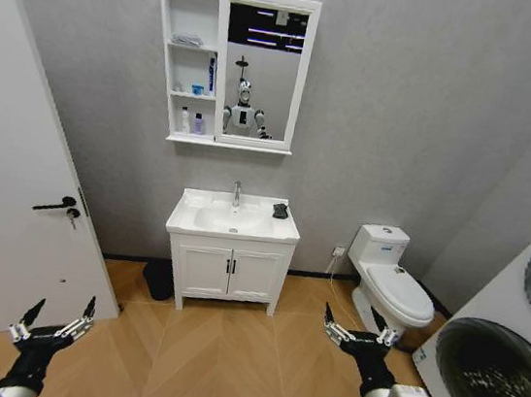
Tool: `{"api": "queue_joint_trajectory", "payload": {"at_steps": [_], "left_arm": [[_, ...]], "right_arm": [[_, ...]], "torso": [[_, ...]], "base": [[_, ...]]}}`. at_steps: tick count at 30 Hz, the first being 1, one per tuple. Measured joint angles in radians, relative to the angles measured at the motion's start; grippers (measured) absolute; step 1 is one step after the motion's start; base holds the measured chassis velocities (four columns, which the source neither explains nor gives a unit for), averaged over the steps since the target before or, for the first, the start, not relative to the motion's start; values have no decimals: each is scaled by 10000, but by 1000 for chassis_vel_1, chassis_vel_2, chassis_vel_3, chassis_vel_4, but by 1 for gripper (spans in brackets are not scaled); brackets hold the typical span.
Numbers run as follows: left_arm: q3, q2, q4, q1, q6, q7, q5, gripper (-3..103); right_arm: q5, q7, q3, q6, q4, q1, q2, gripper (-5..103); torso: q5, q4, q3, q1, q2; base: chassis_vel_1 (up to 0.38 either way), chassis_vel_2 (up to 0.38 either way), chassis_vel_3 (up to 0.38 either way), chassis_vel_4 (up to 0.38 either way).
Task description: Move facial cleanser and shampoo from washbasin to cabinet, then wipe washbasin with towel.
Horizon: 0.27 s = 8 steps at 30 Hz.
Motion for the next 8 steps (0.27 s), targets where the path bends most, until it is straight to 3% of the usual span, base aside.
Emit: {"api": "queue_joint_trajectory", "payload": {"at_steps": [8], "left_arm": [[0, 0, 0, 0, 0, 0, 0, 100]], "right_arm": [[0, 0, 0, 0, 0, 0, 0, 100]], "torso": [[0, 0, 0, 0, 0]], "base": [[0, 0, 0, 0]]}}
